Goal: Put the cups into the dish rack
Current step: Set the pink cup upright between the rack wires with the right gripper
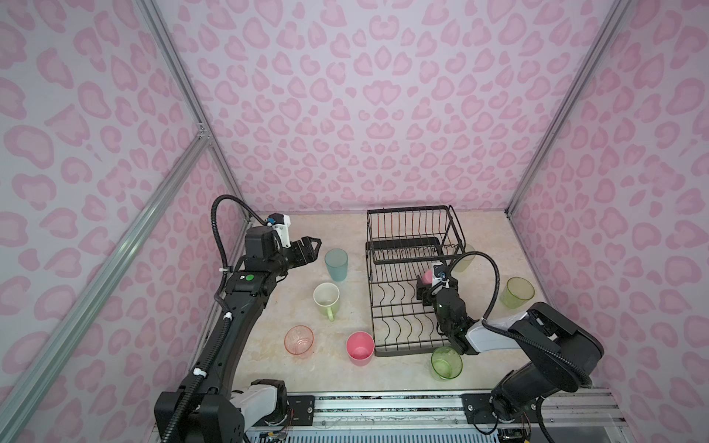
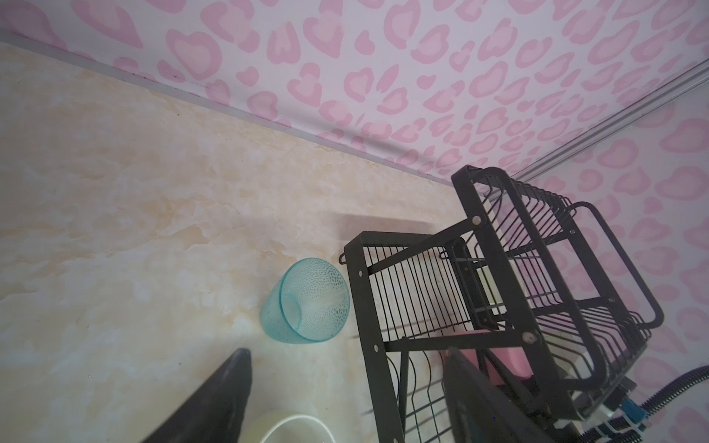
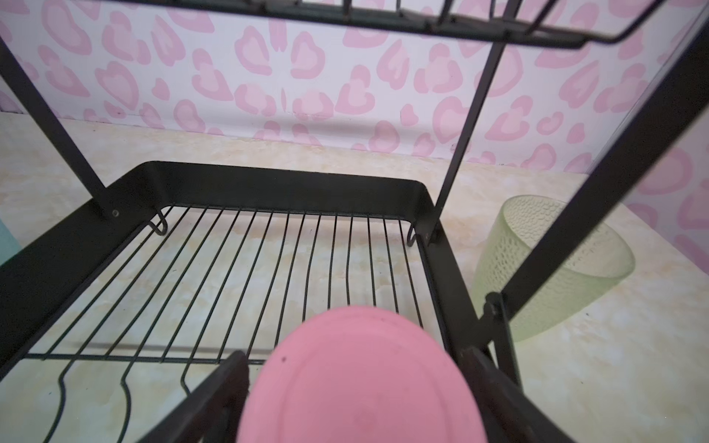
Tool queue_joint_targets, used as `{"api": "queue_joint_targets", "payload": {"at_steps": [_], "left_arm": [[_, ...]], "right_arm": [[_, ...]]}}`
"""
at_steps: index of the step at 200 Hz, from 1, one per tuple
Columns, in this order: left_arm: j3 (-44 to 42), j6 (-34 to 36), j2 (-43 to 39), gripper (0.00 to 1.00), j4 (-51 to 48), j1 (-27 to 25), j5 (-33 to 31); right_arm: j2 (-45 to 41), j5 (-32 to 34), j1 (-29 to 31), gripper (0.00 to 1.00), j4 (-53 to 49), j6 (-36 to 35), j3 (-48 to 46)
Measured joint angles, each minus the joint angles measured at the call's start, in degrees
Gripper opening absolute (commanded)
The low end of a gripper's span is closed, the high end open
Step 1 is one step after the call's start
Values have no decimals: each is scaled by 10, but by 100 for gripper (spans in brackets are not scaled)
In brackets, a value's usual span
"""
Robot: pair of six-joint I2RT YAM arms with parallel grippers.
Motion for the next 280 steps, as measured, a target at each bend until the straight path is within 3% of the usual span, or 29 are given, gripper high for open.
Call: {"api": "queue_joint_targets", "payload": {"at_steps": [67,141,211,280], "left_arm": [[-4,0,0,83,0,0,-5],[-7,0,0,83,0,0,-5],[-10,0,-1,82,0,0,-5],[-12,0,-1,82,0,0,-5]], "right_arm": [[-31,8,8,97,-2,-5,-19],[-53,22,30,97,-17,-12,-36],[-52,32,34,75,-34,10,-47],[-22,40,30,62,-19,9,-29]]}}
